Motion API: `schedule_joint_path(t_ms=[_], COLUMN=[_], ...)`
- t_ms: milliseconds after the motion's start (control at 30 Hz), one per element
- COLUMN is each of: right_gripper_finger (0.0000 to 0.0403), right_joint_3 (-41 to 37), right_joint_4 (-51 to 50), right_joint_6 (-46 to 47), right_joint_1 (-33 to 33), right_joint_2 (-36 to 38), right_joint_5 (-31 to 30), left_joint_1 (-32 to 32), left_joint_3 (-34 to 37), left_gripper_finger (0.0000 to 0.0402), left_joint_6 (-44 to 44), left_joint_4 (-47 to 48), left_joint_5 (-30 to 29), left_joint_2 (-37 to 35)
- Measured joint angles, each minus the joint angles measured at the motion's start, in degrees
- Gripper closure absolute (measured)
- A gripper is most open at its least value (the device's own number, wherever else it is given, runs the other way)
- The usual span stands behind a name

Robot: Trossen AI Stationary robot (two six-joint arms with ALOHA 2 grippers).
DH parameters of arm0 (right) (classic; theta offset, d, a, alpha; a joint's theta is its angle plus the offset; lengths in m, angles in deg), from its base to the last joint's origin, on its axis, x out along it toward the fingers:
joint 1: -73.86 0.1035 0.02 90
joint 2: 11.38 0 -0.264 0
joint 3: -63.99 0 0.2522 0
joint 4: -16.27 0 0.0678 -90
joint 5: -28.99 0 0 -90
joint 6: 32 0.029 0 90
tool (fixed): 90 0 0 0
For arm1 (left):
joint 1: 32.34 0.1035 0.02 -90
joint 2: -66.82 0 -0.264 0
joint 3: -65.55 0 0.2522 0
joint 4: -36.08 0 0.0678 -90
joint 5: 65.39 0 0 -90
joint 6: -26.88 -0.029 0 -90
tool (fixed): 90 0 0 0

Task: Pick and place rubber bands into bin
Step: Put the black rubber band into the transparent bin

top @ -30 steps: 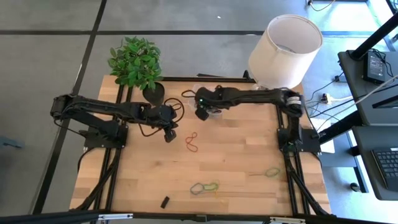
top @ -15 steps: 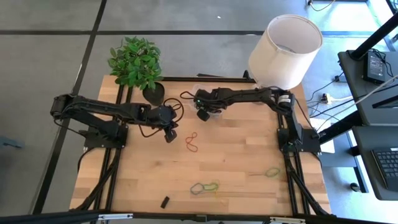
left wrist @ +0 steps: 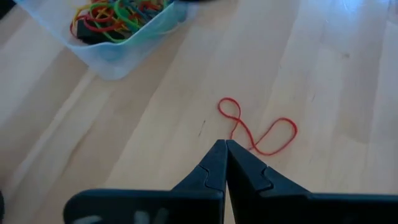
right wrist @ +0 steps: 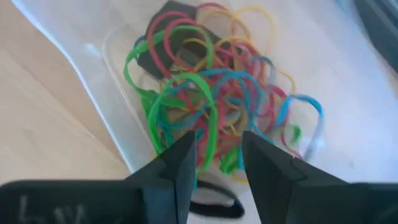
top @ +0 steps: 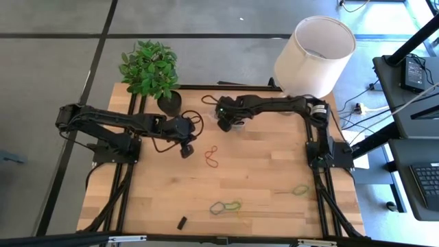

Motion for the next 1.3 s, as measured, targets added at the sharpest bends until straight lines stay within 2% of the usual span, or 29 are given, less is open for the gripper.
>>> schedule_joint_path(t_ms=[333, 467, 600, 733, 867, 1000, 1133, 1300], right_gripper_finger=[0.0283, 0.0319, 0.0385, 0.0392, 0.0398, 0.0397, 0.04, 0.04], right_joint_3=[0.0, 0.02, 0.02, -0.21, -3.53, -8.61, -14.59, -23.66], right_joint_4=[-4.76, -7.42, -11.09, -14.14, -14.4, -14.21, -12.61, -8.4], right_joint_6=[15.49, 18.58, 20.05, 20.39, 22.96, 26.32, 28.32, 31.84], right_joint_1=[1.56, 5.48, 10.88, 16.52, 21.91, 26.57, 31.09, 37.64], right_joint_2=[5.9, 7.94, 9.34, 9.27, 9.26, 9.26, 10.05, 15.99], right_joint_5=[2.3, 2.79, 4.24, 7.85, 9.4, 11.6, 13.81, 14.82], left_joint_1=[0.17, 0.17, 0.17, -0.17, -2.48, -7.72, -14.02, -22.39], left_joint_3=[0.0, 0.0, 0.0, 0.0, -0.52, -3.24, -7.39, -14.47], left_gripper_finger=[0.04, 0.04, 0.04, 0.04, 0.04, 0.04, 0.04, 0.04], left_joint_6=[-14.14, -20.34, -27.58, -29.58, -25.5, -20.9, -9.55, 6.91], left_joint_4=[0.17, 0.91, 0.87, 0.84, 2.14, 6.57, 10.74, 13.9], left_joint_5=[3.88, 3.45, 3.41, 3.5, 3.69, 2.08, -2.38, -5.62], left_joint_2=[0.0, 0.0, 0.0, 0.0, 0.0, 1.28, 3.98, 10.77])
